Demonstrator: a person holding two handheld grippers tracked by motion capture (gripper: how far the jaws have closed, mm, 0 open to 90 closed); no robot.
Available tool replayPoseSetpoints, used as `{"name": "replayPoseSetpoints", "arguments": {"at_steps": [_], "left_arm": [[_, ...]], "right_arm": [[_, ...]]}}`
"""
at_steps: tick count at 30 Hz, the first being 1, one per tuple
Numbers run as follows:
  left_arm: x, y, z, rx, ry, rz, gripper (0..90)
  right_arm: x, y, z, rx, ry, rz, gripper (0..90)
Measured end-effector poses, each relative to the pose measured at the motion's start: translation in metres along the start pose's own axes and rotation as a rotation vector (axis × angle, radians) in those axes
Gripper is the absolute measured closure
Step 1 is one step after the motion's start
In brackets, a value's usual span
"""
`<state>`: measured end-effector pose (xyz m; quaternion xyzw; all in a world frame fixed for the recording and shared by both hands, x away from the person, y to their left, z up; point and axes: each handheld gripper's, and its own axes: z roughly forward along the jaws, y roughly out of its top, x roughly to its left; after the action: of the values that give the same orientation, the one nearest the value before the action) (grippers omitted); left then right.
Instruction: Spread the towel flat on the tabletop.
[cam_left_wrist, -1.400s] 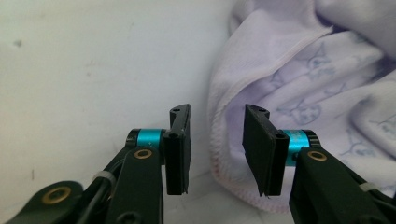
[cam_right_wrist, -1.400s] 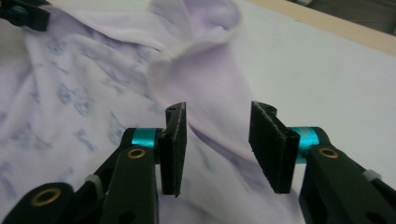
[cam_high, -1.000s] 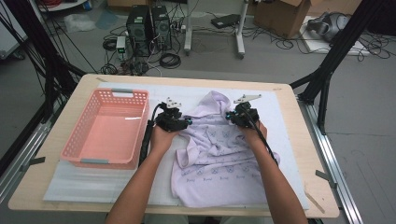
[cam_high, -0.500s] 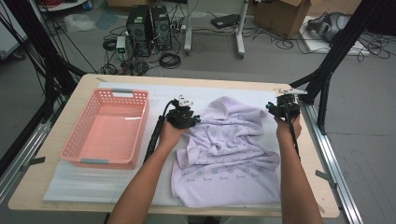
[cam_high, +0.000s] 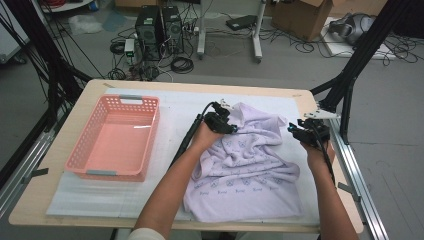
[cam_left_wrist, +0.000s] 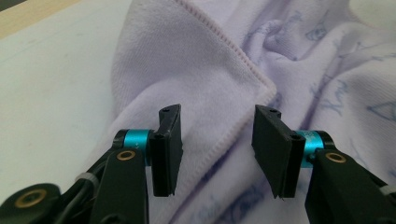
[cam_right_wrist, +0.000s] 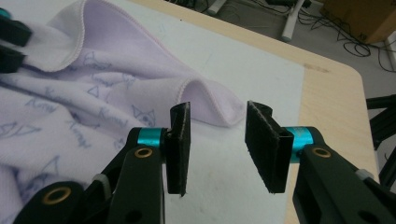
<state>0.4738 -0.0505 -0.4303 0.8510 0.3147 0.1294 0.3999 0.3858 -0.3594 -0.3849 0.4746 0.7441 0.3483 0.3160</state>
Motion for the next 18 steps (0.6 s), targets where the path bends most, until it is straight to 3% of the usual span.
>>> {"name": "replayPoseSetpoints", "arguments": {"at_steps": [2,4,7,8,11,14,16,18], "left_arm": [[-0.004,0.003,0.007,0.003,0.0,0.01,52.7],[-0.008,0.003,0.013,0.04,0.015,0.034,55.9],[-0.009,0.003,0.015,0.05,0.079,0.041,74.2],[-0.008,0.003,0.014,0.047,0.081,0.036,81.5],[0.001,0.003,0.007,0.015,0.044,-0.022,82.1],[0.011,0.002,-0.002,-0.052,0.019,-0.106,81.6],[0.021,0.002,-0.01,-0.093,0.015,-0.153,81.6],[0.03,0.001,-0.018,-0.098,0.04,-0.171,81.5]], "right_arm": [[-0.003,-0.003,-0.006,-0.008,0.002,0.003,59.7],[-0.007,-0.004,-0.01,-0.006,0.004,0.016,59.7],[-0.009,-0.005,-0.012,-0.009,0.008,0.025,59.7],[-0.008,-0.005,-0.013,-0.011,0.01,0.021,59.7],[-0.006,-0.005,-0.012,-0.009,0.022,0.017,59.4],[-0.005,-0.005,-0.008,0.003,0.032,0.015,59.4],[-0.003,-0.005,-0.005,0.013,0.039,0.01,59.3],[-0.001,-0.005,-0.003,0.02,0.042,0.0,59.3]]}}
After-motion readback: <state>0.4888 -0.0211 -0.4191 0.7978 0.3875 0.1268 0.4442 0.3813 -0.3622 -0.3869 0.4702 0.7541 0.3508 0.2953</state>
